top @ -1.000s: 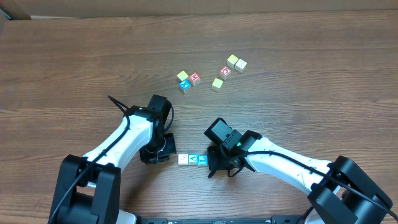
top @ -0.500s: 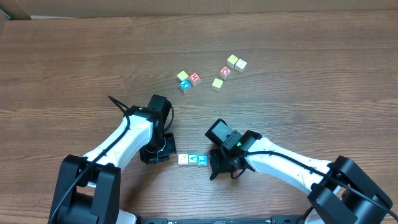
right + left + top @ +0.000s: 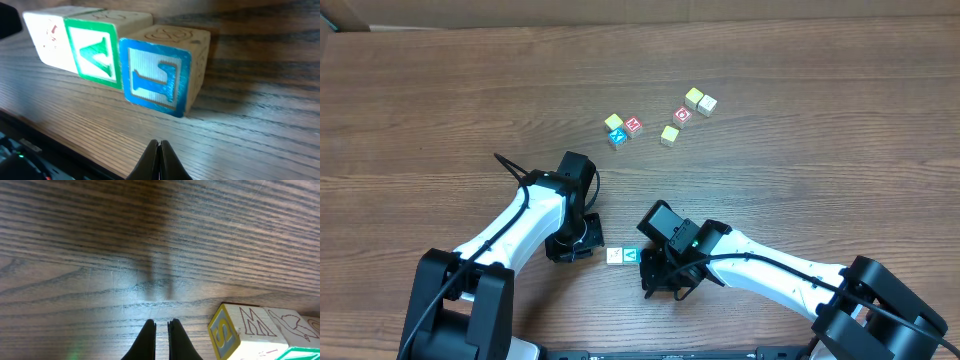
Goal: Flip 5 blocks
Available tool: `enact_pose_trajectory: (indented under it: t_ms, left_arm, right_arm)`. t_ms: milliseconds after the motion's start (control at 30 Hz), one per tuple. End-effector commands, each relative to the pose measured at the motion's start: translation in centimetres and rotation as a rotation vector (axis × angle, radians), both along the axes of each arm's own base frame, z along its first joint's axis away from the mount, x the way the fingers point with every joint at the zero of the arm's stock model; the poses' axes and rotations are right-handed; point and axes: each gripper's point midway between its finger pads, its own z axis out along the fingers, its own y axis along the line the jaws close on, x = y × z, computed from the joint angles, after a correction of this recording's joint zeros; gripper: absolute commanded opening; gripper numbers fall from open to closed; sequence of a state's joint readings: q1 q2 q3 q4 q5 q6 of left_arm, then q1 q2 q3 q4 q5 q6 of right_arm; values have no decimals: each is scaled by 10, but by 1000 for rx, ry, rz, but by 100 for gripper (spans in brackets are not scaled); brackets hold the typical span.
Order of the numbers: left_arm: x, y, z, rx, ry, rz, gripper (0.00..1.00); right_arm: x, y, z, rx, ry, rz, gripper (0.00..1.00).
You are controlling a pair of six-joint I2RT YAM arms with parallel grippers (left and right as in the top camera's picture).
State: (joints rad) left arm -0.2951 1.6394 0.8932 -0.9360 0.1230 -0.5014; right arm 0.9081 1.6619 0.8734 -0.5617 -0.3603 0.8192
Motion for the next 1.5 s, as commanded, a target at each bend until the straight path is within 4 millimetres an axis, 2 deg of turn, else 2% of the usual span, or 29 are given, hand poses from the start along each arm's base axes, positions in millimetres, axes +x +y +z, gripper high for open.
enact_pose_trajectory:
  t_ms: [0, 267, 467, 1467]
  left_arm:
    - [4, -4, 2, -12, -6, -24, 4]
    - [4, -4, 2, -12, -5, -26, 4]
    - [3, -4, 2, -12, -3, -29, 4]
    - [3, -4, 2, -12, -2, -30, 4]
  right_arm:
    - [0, 1, -2, -4, 19, -42, 4]
    - [5, 0, -4, -17, -5, -49, 4]
    - [4, 2, -22, -36, 21, -46, 4]
    - [12, 6, -22, -22, -18, -53, 4]
